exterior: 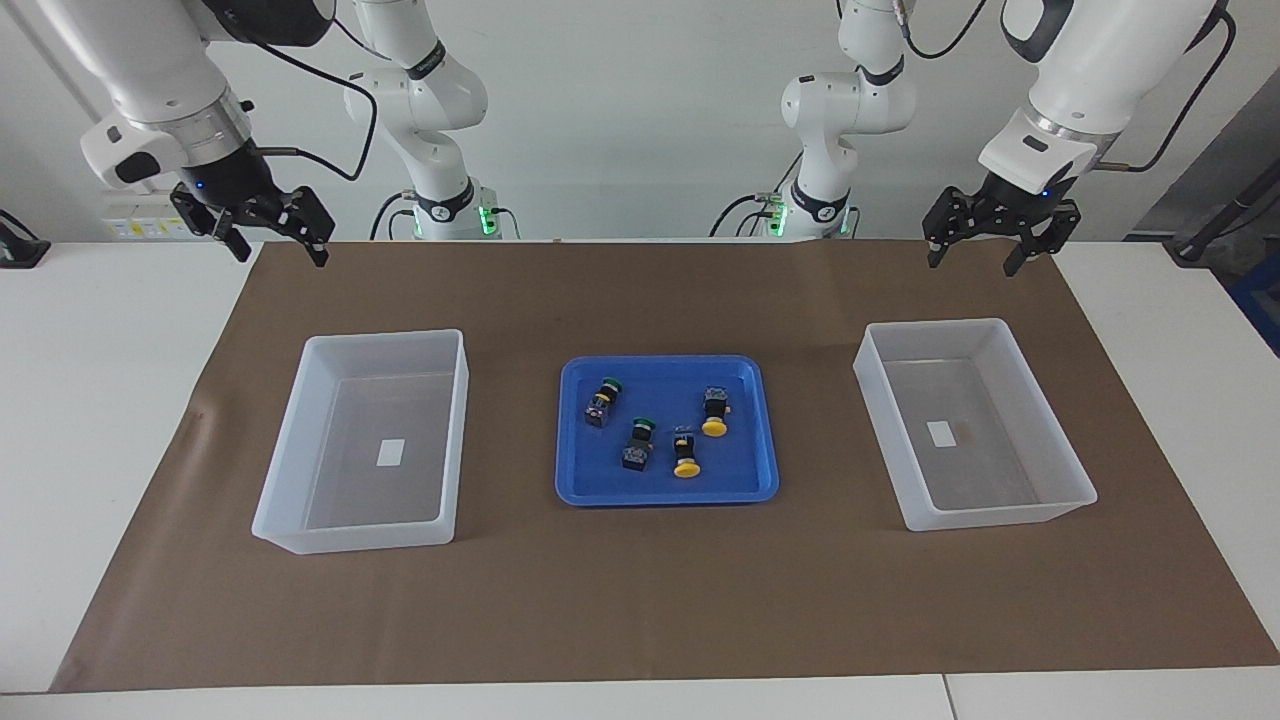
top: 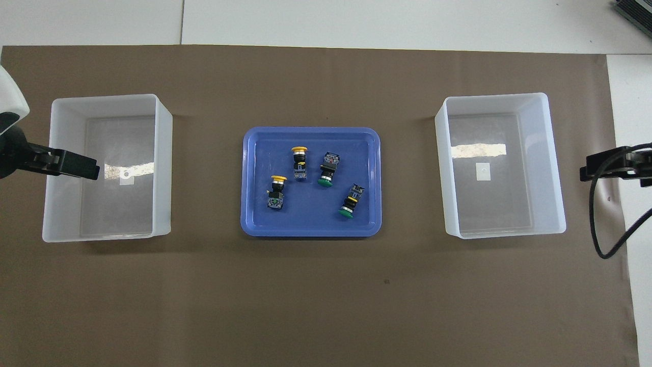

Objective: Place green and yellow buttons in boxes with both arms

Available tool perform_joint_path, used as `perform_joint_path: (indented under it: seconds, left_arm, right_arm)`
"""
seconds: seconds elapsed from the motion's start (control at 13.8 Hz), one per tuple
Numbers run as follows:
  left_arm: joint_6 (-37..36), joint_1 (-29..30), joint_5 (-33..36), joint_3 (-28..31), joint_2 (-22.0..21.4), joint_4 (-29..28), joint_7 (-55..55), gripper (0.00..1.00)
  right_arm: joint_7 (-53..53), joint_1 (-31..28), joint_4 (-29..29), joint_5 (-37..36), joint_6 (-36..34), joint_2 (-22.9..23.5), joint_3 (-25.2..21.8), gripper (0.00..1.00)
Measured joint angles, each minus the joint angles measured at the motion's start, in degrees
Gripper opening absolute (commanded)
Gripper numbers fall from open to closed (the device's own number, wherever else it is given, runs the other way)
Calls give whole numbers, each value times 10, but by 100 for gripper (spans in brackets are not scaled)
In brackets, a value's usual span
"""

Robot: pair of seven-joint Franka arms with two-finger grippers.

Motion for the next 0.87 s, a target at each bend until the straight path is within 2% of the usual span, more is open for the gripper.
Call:
perform_joint_path:
  seconds: [0.87]
  left_arm:
    - [0,0,0,0,0,-1,0,100]
  right_arm:
    - [0,1,0,-14,1,0,1,100]
